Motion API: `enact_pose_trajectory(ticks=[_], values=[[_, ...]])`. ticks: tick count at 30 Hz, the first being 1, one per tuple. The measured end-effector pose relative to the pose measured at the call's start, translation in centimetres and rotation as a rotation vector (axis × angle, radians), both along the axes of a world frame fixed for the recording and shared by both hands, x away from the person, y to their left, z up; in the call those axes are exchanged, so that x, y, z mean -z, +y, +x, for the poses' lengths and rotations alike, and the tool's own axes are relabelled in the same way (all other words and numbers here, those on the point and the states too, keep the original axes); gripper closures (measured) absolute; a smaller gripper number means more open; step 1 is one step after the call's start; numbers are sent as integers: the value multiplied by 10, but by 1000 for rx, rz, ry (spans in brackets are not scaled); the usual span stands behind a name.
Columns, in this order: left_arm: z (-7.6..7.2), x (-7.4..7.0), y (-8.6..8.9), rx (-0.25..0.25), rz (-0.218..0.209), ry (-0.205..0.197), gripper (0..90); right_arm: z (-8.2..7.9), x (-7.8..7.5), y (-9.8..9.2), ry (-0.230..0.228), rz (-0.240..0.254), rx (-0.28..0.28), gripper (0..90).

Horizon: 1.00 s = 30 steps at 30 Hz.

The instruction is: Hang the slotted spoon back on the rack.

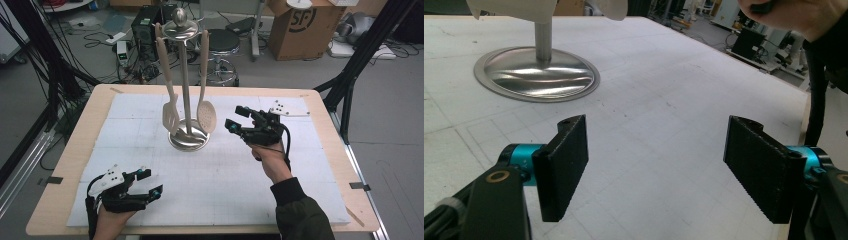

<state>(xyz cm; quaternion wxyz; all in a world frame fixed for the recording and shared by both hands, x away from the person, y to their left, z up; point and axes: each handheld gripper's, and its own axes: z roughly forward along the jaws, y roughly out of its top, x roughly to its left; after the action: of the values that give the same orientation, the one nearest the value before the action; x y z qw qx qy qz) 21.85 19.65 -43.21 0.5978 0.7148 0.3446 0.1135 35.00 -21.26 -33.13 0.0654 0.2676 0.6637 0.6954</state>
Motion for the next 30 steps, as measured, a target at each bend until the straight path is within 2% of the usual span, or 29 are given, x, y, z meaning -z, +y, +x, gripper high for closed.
enact_pose_trajectory(ticks=[16, 18, 24, 30], values=[[6, 0, -7, 20, -1, 0, 264, -14, 18, -18, 21, -39, 10, 208], [7, 0, -7, 21, -1, 0, 264, -16, 19, -19, 32, -57, 9, 198], [9, 0, -9, 26, -6, 0, 263, -25, 19, -18, 13, -97, -4, 198], [11, -1, -10, 19, -14, -5, 263, -29, 28, -21, 19, -118, 0, 197]])
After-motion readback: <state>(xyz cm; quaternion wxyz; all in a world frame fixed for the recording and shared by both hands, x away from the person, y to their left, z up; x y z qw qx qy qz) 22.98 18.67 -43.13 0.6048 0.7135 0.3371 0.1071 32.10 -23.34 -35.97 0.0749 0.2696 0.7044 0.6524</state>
